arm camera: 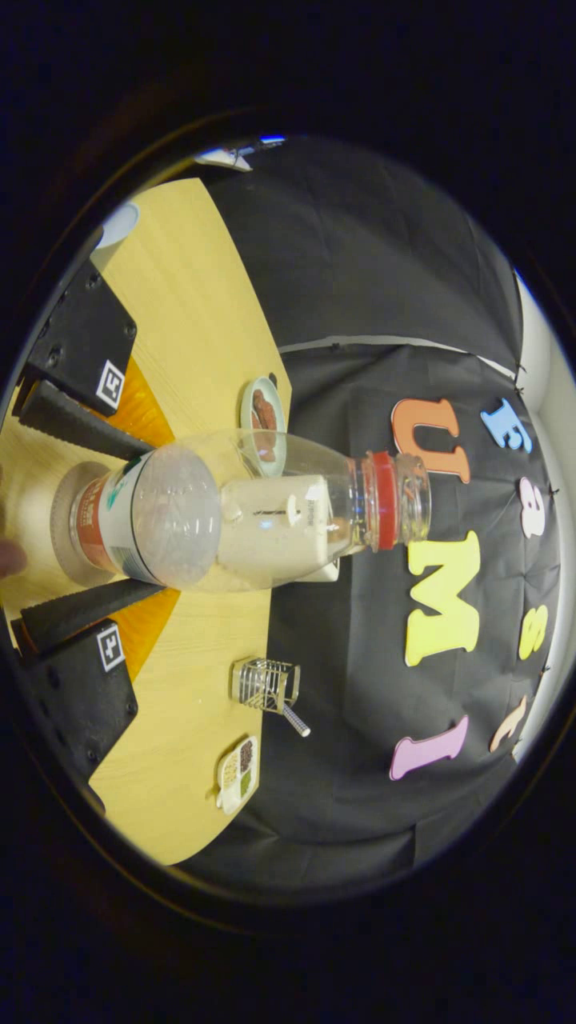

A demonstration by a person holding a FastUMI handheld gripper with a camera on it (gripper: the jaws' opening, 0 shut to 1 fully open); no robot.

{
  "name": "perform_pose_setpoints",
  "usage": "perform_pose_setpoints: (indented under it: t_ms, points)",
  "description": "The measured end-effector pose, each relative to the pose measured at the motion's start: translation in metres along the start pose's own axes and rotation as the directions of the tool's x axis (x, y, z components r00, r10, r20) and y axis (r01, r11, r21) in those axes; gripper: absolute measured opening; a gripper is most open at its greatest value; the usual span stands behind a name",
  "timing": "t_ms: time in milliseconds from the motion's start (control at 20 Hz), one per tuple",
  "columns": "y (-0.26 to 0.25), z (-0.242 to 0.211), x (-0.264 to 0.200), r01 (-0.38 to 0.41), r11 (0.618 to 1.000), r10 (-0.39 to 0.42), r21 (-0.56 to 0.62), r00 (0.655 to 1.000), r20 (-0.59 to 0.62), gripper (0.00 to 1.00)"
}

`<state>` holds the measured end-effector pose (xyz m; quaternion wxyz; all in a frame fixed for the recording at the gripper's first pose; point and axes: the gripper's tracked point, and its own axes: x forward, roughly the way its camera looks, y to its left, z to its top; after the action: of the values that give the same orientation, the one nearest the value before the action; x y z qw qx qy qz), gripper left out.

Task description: Take the bottle from table, then pour the juice into the cup, finally place the bottle on the coaster

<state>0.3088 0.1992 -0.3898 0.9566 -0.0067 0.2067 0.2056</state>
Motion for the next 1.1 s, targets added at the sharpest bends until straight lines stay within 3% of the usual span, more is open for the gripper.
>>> perform_pose_setpoints:
  t_ms: [350,600,800,1100]
  points:
    - [-0.003,0.018,-0.015,0.050,0.999,-0.050,0.008,0.997,0.054,0.99]
    - [0.003,0.055,-0.055,0.060,0.998,-0.062,0.016,0.989,0.133,1.00]
    - [0.003,0.097,-0.116,0.087,0.996,-0.092,0.034,0.973,0.209,1.00]
    - [-0.007,0.157,-0.258,0.159,0.987,-0.158,0.025,0.926,0.342,1.00]
